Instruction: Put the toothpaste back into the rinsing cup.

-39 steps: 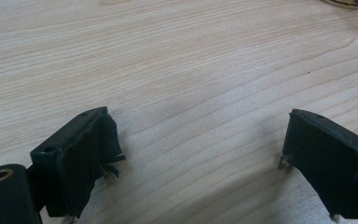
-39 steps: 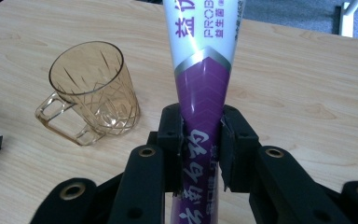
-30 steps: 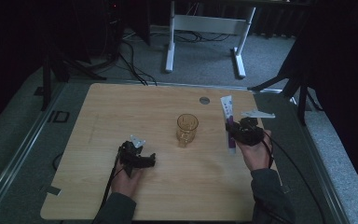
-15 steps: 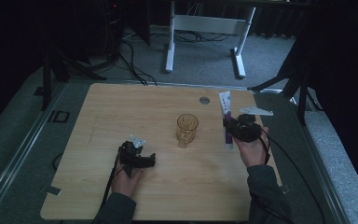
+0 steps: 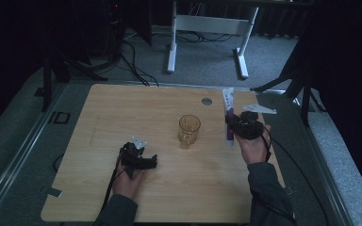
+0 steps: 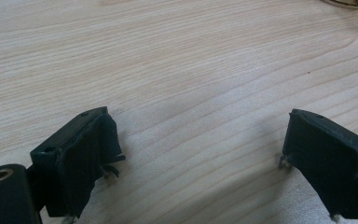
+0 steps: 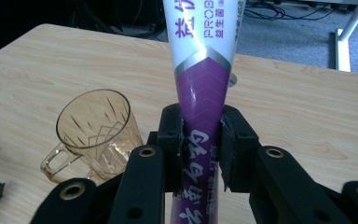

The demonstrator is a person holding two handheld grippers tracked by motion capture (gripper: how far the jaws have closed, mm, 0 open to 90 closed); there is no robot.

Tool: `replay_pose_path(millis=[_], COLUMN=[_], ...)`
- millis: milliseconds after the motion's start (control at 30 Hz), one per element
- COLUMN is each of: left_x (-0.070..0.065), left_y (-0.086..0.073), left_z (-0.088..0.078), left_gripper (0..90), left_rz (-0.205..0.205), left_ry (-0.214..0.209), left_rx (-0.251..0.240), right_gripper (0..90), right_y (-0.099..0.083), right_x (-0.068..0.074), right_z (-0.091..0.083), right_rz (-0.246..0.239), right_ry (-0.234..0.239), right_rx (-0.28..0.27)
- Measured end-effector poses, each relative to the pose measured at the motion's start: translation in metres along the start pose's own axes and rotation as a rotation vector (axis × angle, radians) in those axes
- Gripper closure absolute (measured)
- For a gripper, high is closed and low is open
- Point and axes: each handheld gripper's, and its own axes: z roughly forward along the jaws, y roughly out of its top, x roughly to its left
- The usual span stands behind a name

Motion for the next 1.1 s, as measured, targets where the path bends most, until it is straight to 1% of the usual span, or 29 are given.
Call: replay_pose_path(millis=[167,500,733,833,900,933,1100], left_x=[0.0,0.0,0.0,0.0,0.0,0.0,-0.001], left_y=[0.0,0.0,0.0,0.0,0.0,0.0,0.0], left_z=[0.0,0.0,0.0,0.0,0.0,0.0,0.0], left_gripper=[7.8,7.8,7.8,7.8,7.8,7.8,7.8], left_rz=[-0.001,0.002,0.002,0.002,0.002,0.002,0.001], left_ry=[0.0,0.0,-0.001,-0.001,-0.001,-0.001,0.0], left_rx=[0.0,0.001,0.001,0.001,0.001,0.001,0.001], right_gripper=[72.9,72.9,72.9,72.9,72.9,72.9,72.9], right_y=[0.002,0.007,0.009,0.011,0.011,0.012,0.015], right_x=[0.0,0.003,0.005,0.006,0.007,0.007,0.007], right_z=[0.003,0.007,0.01,0.013,0.014,0.015,0.017], right_rz=[0.017,0.021,0.01,0.003,0.003,0.011,0.007], right_ry=[0.004,0.01,0.01,0.011,0.009,0.011,0.013], right_rx=[-0.018,-0.052,-0.062,-0.074,-0.076,-0.082,-0.093])
